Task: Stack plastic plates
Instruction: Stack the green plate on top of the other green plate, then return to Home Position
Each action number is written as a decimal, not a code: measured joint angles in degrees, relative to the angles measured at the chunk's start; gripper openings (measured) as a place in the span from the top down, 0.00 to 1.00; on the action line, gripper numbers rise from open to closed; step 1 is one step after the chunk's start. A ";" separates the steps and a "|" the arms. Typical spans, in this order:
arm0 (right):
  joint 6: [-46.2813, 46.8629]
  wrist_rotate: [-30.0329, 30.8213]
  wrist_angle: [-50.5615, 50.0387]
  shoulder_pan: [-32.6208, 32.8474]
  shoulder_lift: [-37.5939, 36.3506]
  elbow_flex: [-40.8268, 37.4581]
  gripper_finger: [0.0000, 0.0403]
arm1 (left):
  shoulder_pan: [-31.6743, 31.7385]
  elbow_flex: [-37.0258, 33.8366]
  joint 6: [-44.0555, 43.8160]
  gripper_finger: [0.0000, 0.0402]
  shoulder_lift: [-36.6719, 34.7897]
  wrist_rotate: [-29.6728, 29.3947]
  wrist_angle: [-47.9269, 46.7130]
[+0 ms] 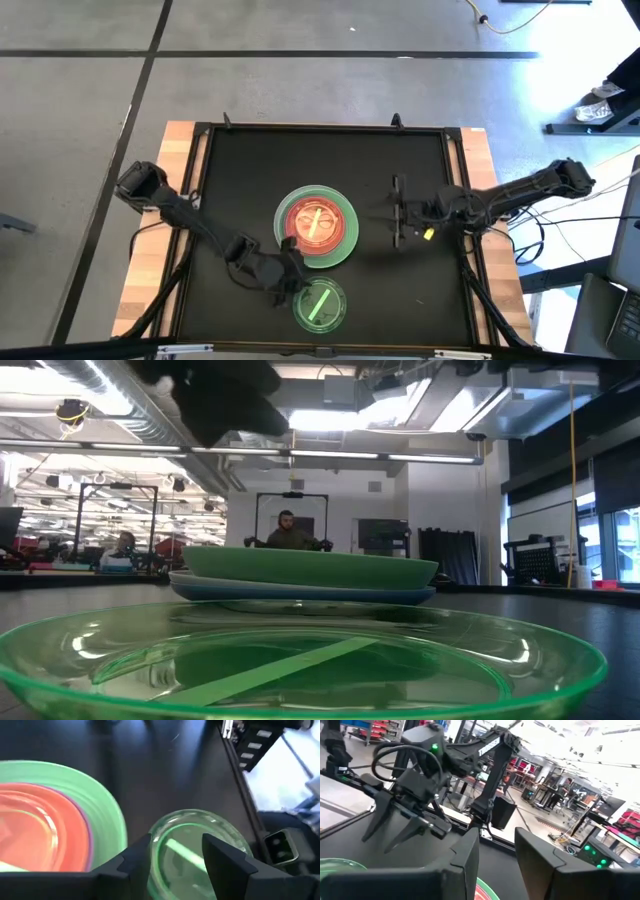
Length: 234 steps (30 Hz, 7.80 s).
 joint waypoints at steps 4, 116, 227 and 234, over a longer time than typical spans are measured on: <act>1.67 4.45 0.12 4.61 0.00 0.00 0.70 | -3.16 3.03 -6.02 0.59 3.22 -1.11 -2.43; 9.38 19.75 5.27 20.42 7.91 0.07 0.70 | -13.64 35.16 11.66 0.99 23.73 -12.05 -35.28; 32.28 -8.30 3.37 -18.61 -9.32 -23.36 1.00 | 24.34 -55.32 19.80 0.98 -83.01 -1.23 4.28; 33.55 -5.67 -9.30 -18.59 -22.68 -26.45 0.99 | 24.33 -55.32 20.49 0.99 -83.85 -1.25 2.80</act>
